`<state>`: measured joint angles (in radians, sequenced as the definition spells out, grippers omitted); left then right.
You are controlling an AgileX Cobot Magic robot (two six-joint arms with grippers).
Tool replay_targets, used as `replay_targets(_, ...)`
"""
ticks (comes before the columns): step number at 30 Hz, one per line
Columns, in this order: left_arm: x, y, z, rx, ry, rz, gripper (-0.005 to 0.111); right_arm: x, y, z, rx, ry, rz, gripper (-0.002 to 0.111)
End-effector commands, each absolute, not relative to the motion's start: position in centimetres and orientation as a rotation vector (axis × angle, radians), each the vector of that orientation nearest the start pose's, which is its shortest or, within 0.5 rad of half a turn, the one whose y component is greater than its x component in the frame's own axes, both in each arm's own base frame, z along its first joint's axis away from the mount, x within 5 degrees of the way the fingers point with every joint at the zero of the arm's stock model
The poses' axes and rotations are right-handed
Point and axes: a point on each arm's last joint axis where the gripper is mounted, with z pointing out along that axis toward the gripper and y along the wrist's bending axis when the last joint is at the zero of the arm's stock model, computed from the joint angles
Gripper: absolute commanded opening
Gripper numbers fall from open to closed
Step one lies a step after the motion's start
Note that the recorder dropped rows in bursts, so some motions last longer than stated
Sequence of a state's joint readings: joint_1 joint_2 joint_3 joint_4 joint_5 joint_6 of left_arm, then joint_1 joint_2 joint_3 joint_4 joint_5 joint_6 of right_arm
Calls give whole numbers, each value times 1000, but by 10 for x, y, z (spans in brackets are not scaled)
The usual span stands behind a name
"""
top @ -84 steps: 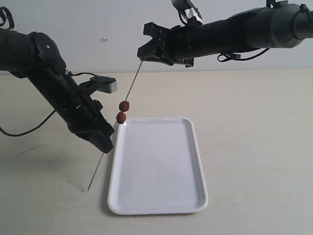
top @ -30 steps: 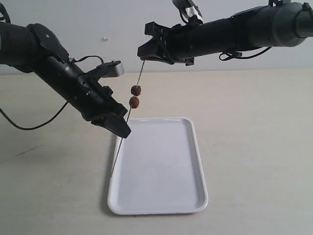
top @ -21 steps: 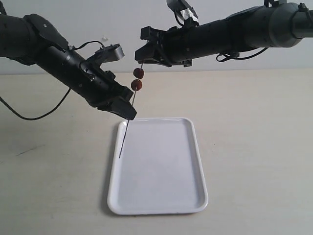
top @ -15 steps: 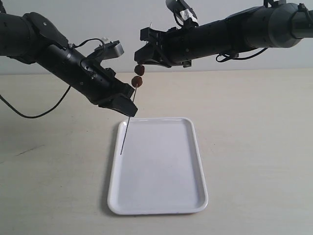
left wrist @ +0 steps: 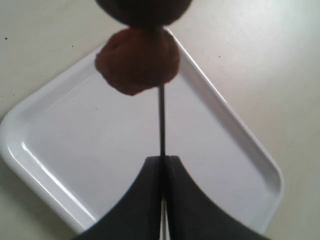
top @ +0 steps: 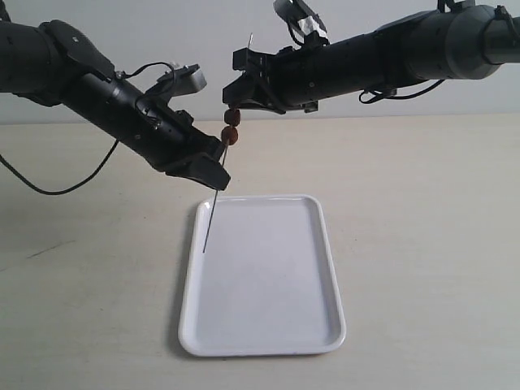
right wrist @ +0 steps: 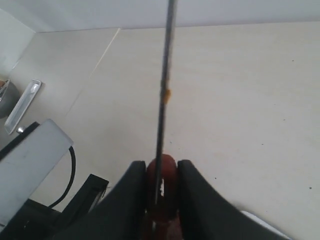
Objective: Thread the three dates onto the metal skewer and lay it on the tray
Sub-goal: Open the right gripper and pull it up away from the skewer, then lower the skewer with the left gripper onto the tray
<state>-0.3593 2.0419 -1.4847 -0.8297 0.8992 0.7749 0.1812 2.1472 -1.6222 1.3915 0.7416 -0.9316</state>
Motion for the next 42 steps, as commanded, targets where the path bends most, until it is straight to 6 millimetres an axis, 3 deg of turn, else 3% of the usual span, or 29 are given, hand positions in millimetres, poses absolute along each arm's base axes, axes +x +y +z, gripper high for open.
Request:
replay_targets(1, 381, -199, 201, 861, 2500, -893, 0, 458, 149, 216, -241, 2198, 1113, 40)
replay_targets(9, 380, -195, 196, 897, 2544, -827, 0, 459, 148, 216, -226, 2194, 1091, 59)
replay_targets(19, 379, -193, 194, 908, 2577, -795, 0, 455, 148, 227, -252, 2176, 1117, 66)
replay_targets(26, 374, -187, 190, 935, 2672, -751, 0, 450, 116, 269, -179, 2116, 1148, 66)
replay_targets(31, 369, -189, 190, 908, 2723, -783, 0, 443, 95, 282, -166, 2181, 1053, 64)
replay_targets(36, 362, -201, 190, 837, 2785, -811, 0, 438, 83, 284, -152, 2282, 903, 63)
replay_targets(42, 343, -231, 188, 831, 2849, -797, 0, 435, 79, 288, -146, 2311, 830, 62)
